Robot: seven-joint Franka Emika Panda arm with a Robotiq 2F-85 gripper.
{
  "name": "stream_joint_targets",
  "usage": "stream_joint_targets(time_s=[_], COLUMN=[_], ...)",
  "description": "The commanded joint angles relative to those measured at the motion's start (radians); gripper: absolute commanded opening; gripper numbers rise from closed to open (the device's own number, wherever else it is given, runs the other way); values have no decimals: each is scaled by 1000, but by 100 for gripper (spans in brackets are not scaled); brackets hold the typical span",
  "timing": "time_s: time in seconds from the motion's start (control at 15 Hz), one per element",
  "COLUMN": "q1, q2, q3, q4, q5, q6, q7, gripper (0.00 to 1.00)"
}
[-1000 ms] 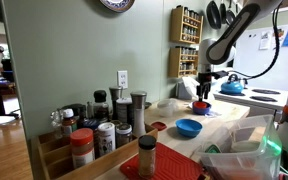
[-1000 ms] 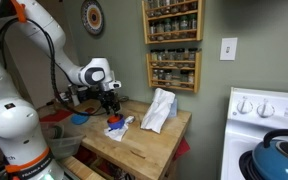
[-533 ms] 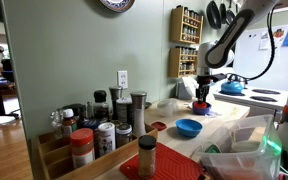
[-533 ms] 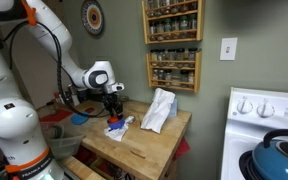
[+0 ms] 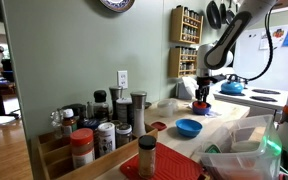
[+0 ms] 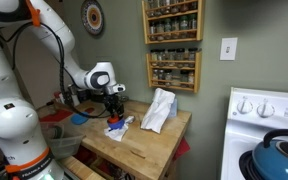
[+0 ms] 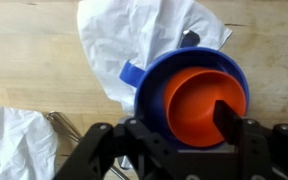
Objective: Take the orange cup out of the bowl then pour the liquid in the other bowl into the cup
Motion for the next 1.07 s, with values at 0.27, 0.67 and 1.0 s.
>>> stream_joint_targets(time_s=[0.27,0.67,1.0], q1=[4,14,80], q2=[26,-47,-140], q3=[-9,-4,18], q4=[3,5,30], q5=[-23,-13,100], q6=[22,-38,-127], q7=[16,-19,-143], gripper=[9,1,1])
